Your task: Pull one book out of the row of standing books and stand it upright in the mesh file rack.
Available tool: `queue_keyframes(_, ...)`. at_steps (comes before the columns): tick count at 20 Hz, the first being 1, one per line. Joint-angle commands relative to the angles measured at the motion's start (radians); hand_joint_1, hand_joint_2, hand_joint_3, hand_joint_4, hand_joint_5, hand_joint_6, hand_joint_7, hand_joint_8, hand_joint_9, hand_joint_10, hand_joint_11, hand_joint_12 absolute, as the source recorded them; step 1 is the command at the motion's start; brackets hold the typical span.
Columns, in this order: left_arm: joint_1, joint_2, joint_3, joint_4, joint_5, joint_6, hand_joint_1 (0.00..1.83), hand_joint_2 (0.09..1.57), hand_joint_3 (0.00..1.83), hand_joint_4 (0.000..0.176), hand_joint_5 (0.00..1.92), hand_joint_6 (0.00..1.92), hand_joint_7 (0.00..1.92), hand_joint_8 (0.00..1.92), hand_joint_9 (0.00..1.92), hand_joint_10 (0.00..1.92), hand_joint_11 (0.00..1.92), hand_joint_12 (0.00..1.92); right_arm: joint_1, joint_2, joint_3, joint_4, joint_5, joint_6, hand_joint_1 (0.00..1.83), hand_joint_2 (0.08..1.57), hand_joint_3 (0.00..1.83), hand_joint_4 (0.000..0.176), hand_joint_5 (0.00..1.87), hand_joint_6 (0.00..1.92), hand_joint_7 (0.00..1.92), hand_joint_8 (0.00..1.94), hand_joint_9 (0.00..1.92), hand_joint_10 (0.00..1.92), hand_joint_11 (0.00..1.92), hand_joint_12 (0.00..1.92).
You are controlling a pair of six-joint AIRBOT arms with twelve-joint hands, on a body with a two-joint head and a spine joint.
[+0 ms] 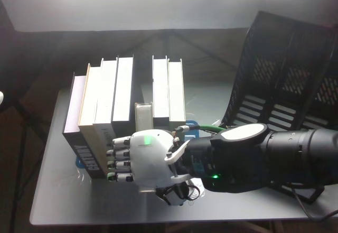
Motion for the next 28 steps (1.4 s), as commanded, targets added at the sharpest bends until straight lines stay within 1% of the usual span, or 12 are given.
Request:
queue_keyframes(1,-0.008,0.007,0.011,-0.014,-0.114,0.001,0.36,1.33,0.0,0.092,0.02,0.0,0.0,0.0,0.0,0.0,0.0,0.0,-0.013,0.007,0.026,-0.012,-0.079,-0.014,0.32,1.07,0.61,0.0,0.1,0.01,0.13,0.0,0.09,0.0,0.0,0.63)
queue_keyframes(5,-0.009,0.006,0.011,-0.012,-0.115,0.001,0.34,1.33,0.0,0.108,0.01,0.0,0.0,0.0,0.0,0.0,0.0,0.0,-0.013,0.002,0.038,-0.02,-0.089,-0.014,0.32,1.07,0.61,0.0,0.1,0.01,0.13,0.0,0.09,0.0,0.0,0.63)
queue_keyframes(7,-0.009,0.006,0.011,-0.012,-0.115,0.0,0.36,1.33,0.0,0.096,0.02,0.01,0.0,0.0,0.0,0.0,0.0,0.0,-0.013,0.002,0.037,-0.021,-0.089,-0.014,0.32,1.07,0.61,0.0,0.1,0.01,0.13,0.0,0.09,0.0,0.0,0.63)
queue_keyframes(13,-0.009,0.005,0.009,-0.012,-0.116,-0.001,0.34,1.34,0.0,0.089,0.04,0.01,0.0,0.0,0.0,0.0,0.0,0.0,-0.013,0.007,0.031,-0.013,-0.088,-0.014,0.32,1.07,0.61,0.0,0.1,0.01,0.13,0.0,0.09,0.0,0.0,0.63)
queue_keyframes(14,-0.009,0.005,0.009,-0.012,-0.116,-0.001,0.31,1.34,0.0,0.102,0.03,0.0,0.0,0.0,0.0,0.0,0.0,0.0,-0.013,0.007,0.028,-0.016,-0.088,-0.014,0.32,1.07,0.61,0.0,0.1,0.01,0.13,0.0,0.09,0.0,0.0,0.63)
queue_keyframes(17,-0.009,0.005,0.009,-0.012,-0.116,-0.001,0.31,1.33,0.0,0.122,0.0,0.0,0.0,0.0,0.0,0.0,0.0,0.0,-0.013,0.008,0.02,-0.015,-0.088,-0.014,0.32,1.07,0.61,0.0,0.1,0.01,0.13,0.0,0.09,0.0,0.0,0.63)
queue_keyframes(19,-0.009,0.004,0.009,-0.011,-0.114,-0.001,0.29,1.34,0.0,0.103,0.01,0.0,0.0,0.0,0.0,0.0,0.0,0.0,-0.017,0.009,0.02,-0.014,-0.088,-0.014,0.32,1.07,0.61,0.0,0.1,0.01,0.13,0.0,0.09,0.0,0.0,0.63)
queue_keyframes(21,-0.009,0.004,0.009,-0.012,-0.114,-0.001,0.32,1.34,0.0,0.094,0.02,0.01,0.0,0.0,0.0,0.0,0.0,0.0,-0.017,0.009,0.025,-0.011,-0.088,-0.014,0.32,1.07,0.61,0.0,0.1,0.01,0.13,0.0,0.09,0.0,0.0,0.63)
queue_keyframes(23,-0.009,0.004,0.009,-0.011,-0.114,-0.001,0.31,1.34,0.0,0.1,0.01,0.0,0.0,0.0,0.0,0.0,0.0,0.0,-0.017,0.009,0.026,-0.014,-0.088,-0.014,0.32,1.07,0.61,0.0,0.1,0.01,0.13,0.0,0.09,0.0,0.0,0.63)
queue_keyframes(24,-0.009,0.004,0.009,-0.011,-0.113,-0.001,0.32,1.34,0.0,0.082,0.03,0.01,0.0,0.0,0.0,0.0,0.0,0.0,-0.017,0.009,0.026,-0.014,-0.088,-0.014,0.32,1.07,0.61,0.0,0.1,0.01,0.13,0.0,0.09,0.0,0.0,0.63)
queue_keyframes(26,-0.009,0.004,0.009,-0.011,-0.113,-0.001,0.36,1.33,0.0,0.093,0.04,0.01,0.0,0.0,0.0,0.0,0.0,0.0,-0.018,0.009,0.027,-0.016,-0.088,-0.014,0.32,1.07,0.61,0.0,0.1,0.01,0.13,0.0,0.09,0.0,0.0,0.63)
queue_keyframes(28,-0.009,0.002,0.01,-0.011,-0.112,-0.001,0.37,1.33,0.0,0.119,0.02,0.0,0.0,0.0,0.0,0.0,0.0,0.0,-0.018,0.012,0.028,-0.016,-0.088,-0.014,0.32,1.07,0.61,0.0,0.1,0.01,0.13,0.0,0.09,0.0,0.0,0.63)
